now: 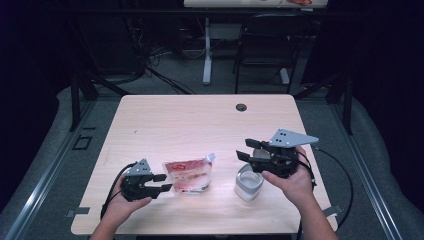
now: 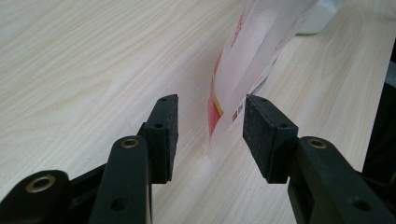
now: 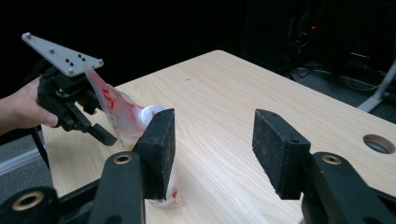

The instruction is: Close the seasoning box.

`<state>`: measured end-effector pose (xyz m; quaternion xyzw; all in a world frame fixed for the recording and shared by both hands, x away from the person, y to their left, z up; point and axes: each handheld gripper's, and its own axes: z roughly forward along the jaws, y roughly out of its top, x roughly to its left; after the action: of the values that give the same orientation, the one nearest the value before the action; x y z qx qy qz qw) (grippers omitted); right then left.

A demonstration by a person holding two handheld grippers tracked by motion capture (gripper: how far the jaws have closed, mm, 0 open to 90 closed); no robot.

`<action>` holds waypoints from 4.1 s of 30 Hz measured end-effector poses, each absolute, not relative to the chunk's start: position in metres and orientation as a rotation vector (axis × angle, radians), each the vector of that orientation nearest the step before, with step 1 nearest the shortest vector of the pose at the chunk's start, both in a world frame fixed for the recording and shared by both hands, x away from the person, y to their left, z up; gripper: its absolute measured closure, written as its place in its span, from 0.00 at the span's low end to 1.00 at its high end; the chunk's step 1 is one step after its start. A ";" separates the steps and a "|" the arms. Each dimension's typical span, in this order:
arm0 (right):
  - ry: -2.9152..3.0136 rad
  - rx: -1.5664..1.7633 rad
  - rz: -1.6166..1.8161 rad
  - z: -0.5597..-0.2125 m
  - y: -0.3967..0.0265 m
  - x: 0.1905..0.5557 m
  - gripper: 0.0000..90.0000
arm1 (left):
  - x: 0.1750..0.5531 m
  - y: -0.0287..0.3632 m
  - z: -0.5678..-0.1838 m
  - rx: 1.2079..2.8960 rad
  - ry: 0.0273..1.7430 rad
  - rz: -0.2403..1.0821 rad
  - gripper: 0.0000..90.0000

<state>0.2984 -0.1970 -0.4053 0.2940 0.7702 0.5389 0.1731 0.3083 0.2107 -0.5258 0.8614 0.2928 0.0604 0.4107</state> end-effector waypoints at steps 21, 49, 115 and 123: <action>1.893 1.126 1.512 -0.423 -0.275 0.289 0.97 | 0.301 0.217 -0.529 2.173 0.763 0.179 0.62; 1.897 1.286 1.411 -0.457 -0.287 0.300 1.00 | 0.301 0.224 -0.529 2.152 0.780 0.192 0.62; 2.093 1.134 1.410 -0.471 -0.240 0.279 0.86 | 0.300 0.227 -0.530 2.140 0.807 0.226 0.62; 2.062 1.173 1.391 -0.473 -0.254 0.276 0.65 | 0.300 0.228 -0.530 2.137 0.812 0.235 0.62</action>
<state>0.2763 -0.2544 -0.4731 0.4183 0.7354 0.4962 0.1948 0.3001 0.2276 -0.5297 0.8484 0.3224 0.0932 0.4093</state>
